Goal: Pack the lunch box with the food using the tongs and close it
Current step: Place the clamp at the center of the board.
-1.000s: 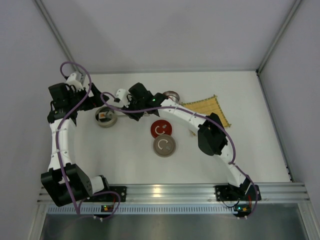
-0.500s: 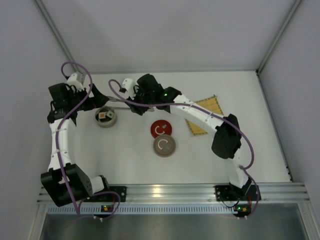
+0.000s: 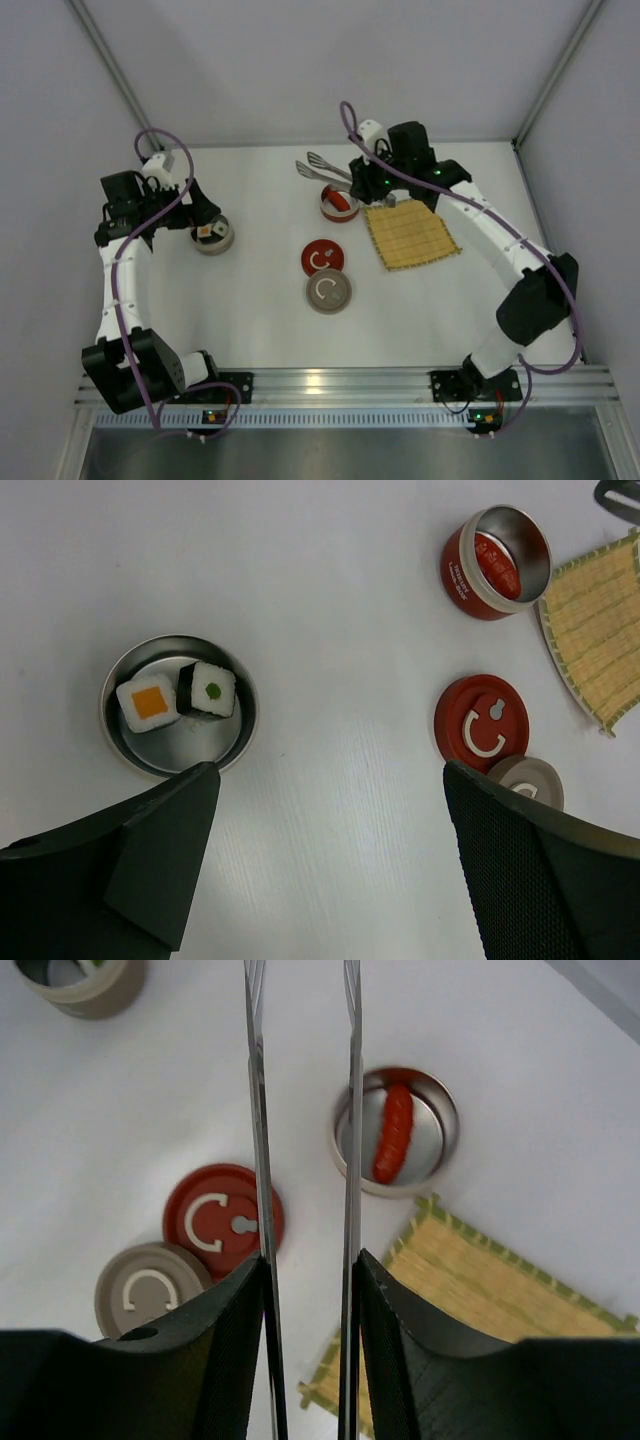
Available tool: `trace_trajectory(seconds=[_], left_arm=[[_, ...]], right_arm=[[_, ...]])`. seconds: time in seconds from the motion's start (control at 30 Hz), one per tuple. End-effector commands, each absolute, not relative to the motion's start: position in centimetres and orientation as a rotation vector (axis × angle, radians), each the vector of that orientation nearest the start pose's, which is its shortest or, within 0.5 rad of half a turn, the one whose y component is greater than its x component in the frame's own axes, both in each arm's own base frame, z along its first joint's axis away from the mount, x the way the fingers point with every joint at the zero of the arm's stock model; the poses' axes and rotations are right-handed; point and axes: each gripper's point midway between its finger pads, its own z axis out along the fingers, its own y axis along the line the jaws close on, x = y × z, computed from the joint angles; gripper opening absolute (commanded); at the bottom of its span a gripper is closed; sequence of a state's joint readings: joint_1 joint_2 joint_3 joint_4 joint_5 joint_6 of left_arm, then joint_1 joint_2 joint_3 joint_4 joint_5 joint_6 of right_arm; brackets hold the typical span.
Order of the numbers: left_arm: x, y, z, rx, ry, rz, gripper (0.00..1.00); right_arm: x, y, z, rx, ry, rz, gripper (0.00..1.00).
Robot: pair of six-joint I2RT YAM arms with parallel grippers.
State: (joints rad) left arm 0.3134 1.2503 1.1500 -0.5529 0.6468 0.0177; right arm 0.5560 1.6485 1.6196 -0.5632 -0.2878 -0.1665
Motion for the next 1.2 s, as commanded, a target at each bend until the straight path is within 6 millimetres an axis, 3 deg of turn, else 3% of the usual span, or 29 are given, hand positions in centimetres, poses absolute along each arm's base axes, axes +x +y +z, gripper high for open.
trace_trajectory(seconds=[0.0,0.03,0.07,0.13,0.17,0.2,0.27,0.3,0.37,0.4,0.5,0.67,0.9,1.03,1.17], left_arm=[[33.7,-0.9,24.0,0.141,2.114,-0.529,0.98],[33.5,-1.1,23.5,0.155,2.134,-0.519,0.98],[33.4,-1.3,23.3,0.163,2.145,-0.516,0.98],[33.2,-1.5,22.9,0.178,2.155,-0.498,0.98],[33.4,-1.5,22.8,0.183,2.152,-0.478,0.98],[33.3,-1.6,22.5,0.186,2.158,-0.476,0.98],[33.4,-1.9,22.2,0.192,2.165,-0.477,0.98],[33.5,-2.1,22.2,0.198,2.165,-0.481,0.98],[33.7,-2.2,22.3,0.194,2.164,-0.48,0.98],[33.9,-2.2,22.3,0.192,2.157,-0.477,0.98],[34.3,-2.3,22.3,0.167,2.164,-0.494,0.98],[34.7,-2.3,22.1,0.154,2.175,-0.498,0.98],[34.3,-1.9,21.5,0.16,2.187,-0.468,0.98],[34.1,-1.8,21.2,0.176,2.191,-0.455,0.98],[33.8,-2.0,20.8,0.205,2.201,-0.465,0.98]], right_arm=[[37.6,22.4,28.8,-0.783,1.948,0.506,0.39],[37.2,20.5,29.8,-0.748,1.931,0.482,0.39],[37.6,17.3,28.1,-0.678,1.983,0.437,0.39],[37.2,13.8,28.4,-0.602,1.985,0.387,0.39],[36.9,12.1,27.0,-0.574,2.024,0.366,0.39],[37.3,8.7,26.6,-0.5,2.046,0.304,0.39],[36.7,5.6,25.4,-0.432,2.082,0.256,0.38],[36.9,1.8,25.1,-0.347,2.099,0.184,0.38],[36.5,-1.2,23.5,-0.282,2.149,0.12,0.38],[36.4,-4.0,22.9,-0.231,2.169,0.053,0.38],[36.3,-8.1,20.0,-0.166,2.252,-0.048,0.38],[37.2,-10.8,15.8,-0.093,2.365,-0.043,0.38],[38.9,-11.4,11.6,-0.036,2.45,0.019,0.38],[38.6,-11.2,9.3,-0.032,2.498,0.043,0.4],[37.1,-11.0,7.6,-0.054,2.553,0.046,0.46]])
